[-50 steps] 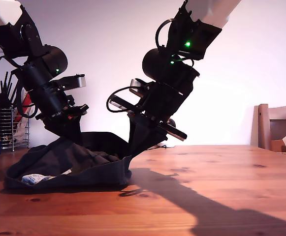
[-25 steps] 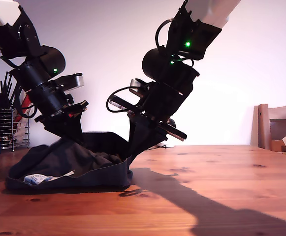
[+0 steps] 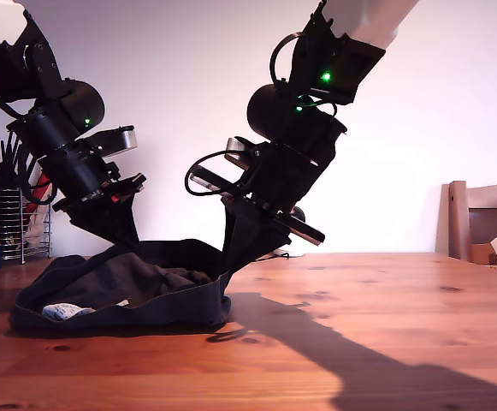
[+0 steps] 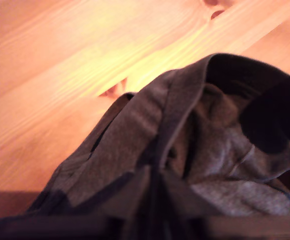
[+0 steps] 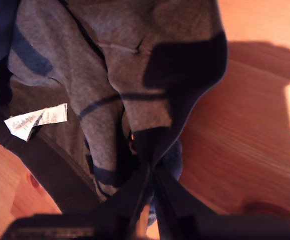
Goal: Fold the underwear in front of you. After folding it, place it to the left side.
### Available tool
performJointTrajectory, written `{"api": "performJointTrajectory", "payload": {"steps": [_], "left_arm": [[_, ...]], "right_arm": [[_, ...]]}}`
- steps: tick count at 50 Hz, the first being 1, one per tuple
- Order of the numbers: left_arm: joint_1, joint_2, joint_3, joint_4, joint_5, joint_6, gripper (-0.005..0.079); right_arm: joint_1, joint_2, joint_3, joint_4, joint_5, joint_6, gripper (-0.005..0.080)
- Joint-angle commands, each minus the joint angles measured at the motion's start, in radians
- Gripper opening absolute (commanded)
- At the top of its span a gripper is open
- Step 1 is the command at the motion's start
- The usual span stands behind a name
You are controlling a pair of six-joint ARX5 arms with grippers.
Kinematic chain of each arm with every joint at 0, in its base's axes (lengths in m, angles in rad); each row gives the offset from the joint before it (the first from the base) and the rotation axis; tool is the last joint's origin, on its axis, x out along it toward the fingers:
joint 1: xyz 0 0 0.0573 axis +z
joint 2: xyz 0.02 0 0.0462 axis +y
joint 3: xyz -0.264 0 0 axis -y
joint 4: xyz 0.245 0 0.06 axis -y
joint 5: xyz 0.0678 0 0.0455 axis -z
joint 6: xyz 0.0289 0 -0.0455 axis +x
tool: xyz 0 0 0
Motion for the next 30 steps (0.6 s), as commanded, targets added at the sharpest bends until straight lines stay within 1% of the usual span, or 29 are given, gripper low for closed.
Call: {"api": "performJointTrajectory", "payload": {"steps": [1, 8, 15, 23, 26, 30], "left_arm": [[-0.003, 0.01, 0.01, 0.008, 0.02, -0.002, -0.0021], [0.002, 0.005, 0.017, -0.025, 0.03, 0.001, -0.0021], [0.005, -0.006, 0.035, -0.078, 0.008, 0.01, -0.0021], [0.007, -0.048, 0.043, -0.087, -0.016, 0.014, -0.0021], [0.007, -0.067, 0.045, -0.091, -0.032, 0.014, -0.0021], [0.007, -0.085, 0.045, -0.101, -0.081, 0.016, -0.0021]], "right_arm": [[0.005, 0.018, 0.003, 0.003, 0.0, -0.002, -0.0013], [0.004, 0.018, 0.003, 0.003, 0.001, -0.002, -0.0013], [-0.003, 0.018, 0.003, -0.005, 0.002, -0.002, -0.0013], [-0.01, 0.018, 0.003, -0.015, 0.036, -0.01, -0.0013], [-0.011, 0.018, 0.003, -0.016, 0.055, -0.011, -0.0013], [-0.017, 0.018, 0.004, -0.019, 0.069, -0.025, -0.0013]]}}
